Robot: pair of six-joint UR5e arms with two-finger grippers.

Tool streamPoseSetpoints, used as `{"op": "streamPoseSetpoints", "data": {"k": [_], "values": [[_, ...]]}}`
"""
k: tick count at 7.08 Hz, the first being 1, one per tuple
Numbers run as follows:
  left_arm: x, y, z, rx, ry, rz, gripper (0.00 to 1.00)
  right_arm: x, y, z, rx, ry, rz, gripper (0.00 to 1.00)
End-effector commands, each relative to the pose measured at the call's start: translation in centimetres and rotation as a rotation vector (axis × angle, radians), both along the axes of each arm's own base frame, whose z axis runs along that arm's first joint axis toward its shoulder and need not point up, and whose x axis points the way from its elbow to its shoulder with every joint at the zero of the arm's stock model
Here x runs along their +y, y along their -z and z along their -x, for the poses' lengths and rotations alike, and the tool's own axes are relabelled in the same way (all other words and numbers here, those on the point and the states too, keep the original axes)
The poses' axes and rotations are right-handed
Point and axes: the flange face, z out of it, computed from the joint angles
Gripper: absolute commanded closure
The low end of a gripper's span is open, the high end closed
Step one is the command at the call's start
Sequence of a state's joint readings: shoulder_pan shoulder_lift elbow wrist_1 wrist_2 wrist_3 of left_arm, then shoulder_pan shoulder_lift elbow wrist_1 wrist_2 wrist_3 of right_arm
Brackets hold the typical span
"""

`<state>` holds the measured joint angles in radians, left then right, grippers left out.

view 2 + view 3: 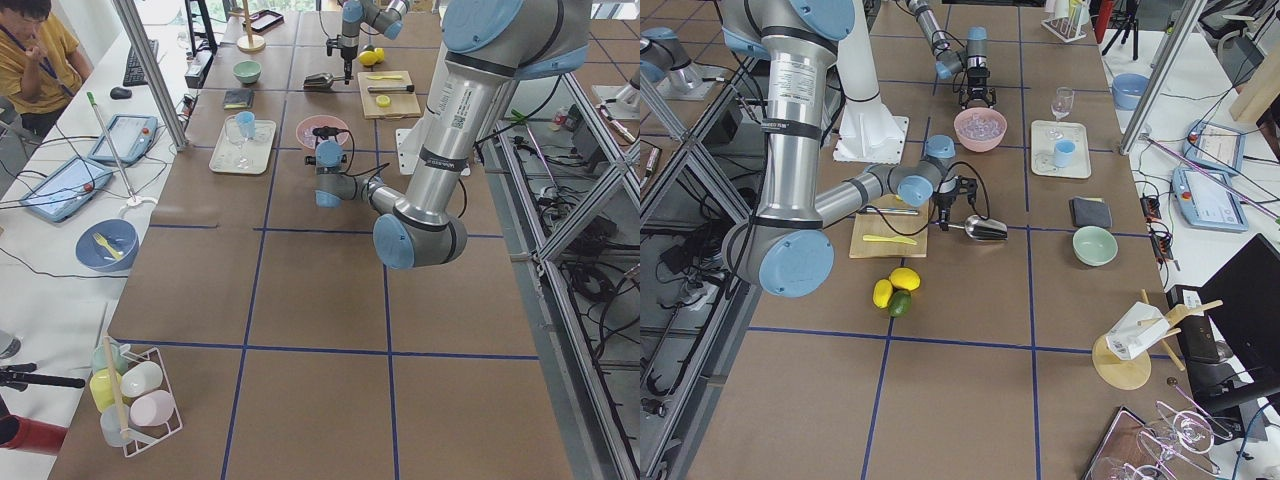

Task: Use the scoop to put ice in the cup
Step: 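Grasp the metal scoop handle with the right gripper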

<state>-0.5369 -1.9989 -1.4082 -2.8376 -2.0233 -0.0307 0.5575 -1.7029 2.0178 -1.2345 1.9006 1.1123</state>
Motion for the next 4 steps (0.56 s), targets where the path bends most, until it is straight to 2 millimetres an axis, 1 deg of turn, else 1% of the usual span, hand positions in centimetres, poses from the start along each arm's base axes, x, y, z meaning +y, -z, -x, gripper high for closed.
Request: {"op": "streamPoseSetpoints", "data": {"k": [1,3,4], "values": [[0.0,0.1,0.0,0.002,0.0,0.001,0.0,0.0,0.1,-0.2,-0.002,0.004,-0.003,1.0],[0.0,0.0,0.0,0.0,0.0,0.001,0.0,-0.8,1.4,-1.2,-0.023,0.003,-0.043,1.0],[0.0,0.0,0.0,0.0,0.0,0.001,0.0,-1.3,2.9,-2.2,-0.041,0.058,-0.128,1.0]]}}
